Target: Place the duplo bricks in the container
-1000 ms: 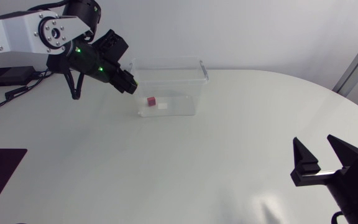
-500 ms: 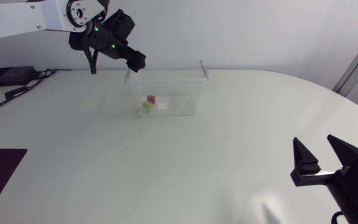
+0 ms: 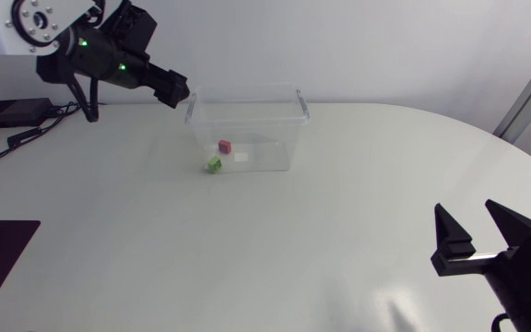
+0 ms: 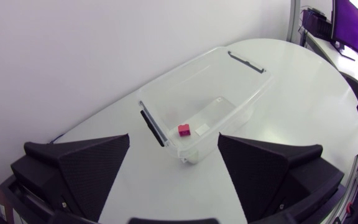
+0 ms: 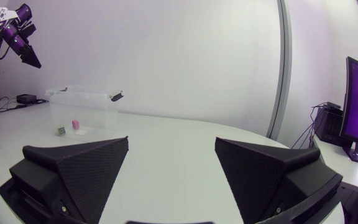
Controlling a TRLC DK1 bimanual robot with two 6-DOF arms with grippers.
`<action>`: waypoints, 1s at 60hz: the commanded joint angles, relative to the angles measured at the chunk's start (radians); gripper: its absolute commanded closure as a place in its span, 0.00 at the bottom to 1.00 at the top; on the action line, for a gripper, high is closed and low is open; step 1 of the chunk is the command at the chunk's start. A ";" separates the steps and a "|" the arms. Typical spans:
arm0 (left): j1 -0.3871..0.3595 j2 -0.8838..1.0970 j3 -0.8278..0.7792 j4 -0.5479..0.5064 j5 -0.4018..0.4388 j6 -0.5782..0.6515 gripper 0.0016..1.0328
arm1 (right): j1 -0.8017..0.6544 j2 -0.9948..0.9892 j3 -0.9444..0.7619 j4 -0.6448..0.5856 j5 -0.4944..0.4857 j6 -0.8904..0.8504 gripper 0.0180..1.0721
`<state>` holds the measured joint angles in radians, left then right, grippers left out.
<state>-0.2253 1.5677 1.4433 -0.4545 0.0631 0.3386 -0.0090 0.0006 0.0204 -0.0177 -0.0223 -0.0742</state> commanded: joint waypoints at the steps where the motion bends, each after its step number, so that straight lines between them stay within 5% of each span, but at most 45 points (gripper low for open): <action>1: 0.001 -0.109 -0.115 0.060 -0.002 -0.041 0.03 | -0.006 -0.007 -0.020 0.007 -0.001 0.022 0.04; 26: 0.132 -0.638 -0.649 0.301 0.004 -0.049 0.04 | -0.006 -0.007 -0.020 0.007 0.001 0.022 0.04; 46: 0.149 -1.061 -0.974 0.358 0.030 -0.073 0.04 | -0.006 -0.007 -0.020 0.009 0.001 0.022 0.04; 60: 0.167 -1.188 -1.090 0.381 0.008 -0.136 0.04 | -0.003 -0.005 -0.020 0.010 0.006 0.034 0.04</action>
<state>-0.0715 0.4160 0.4034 -0.0921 0.0738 0.2440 -0.0086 0.0006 0.0204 -0.0177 -0.0219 -0.0662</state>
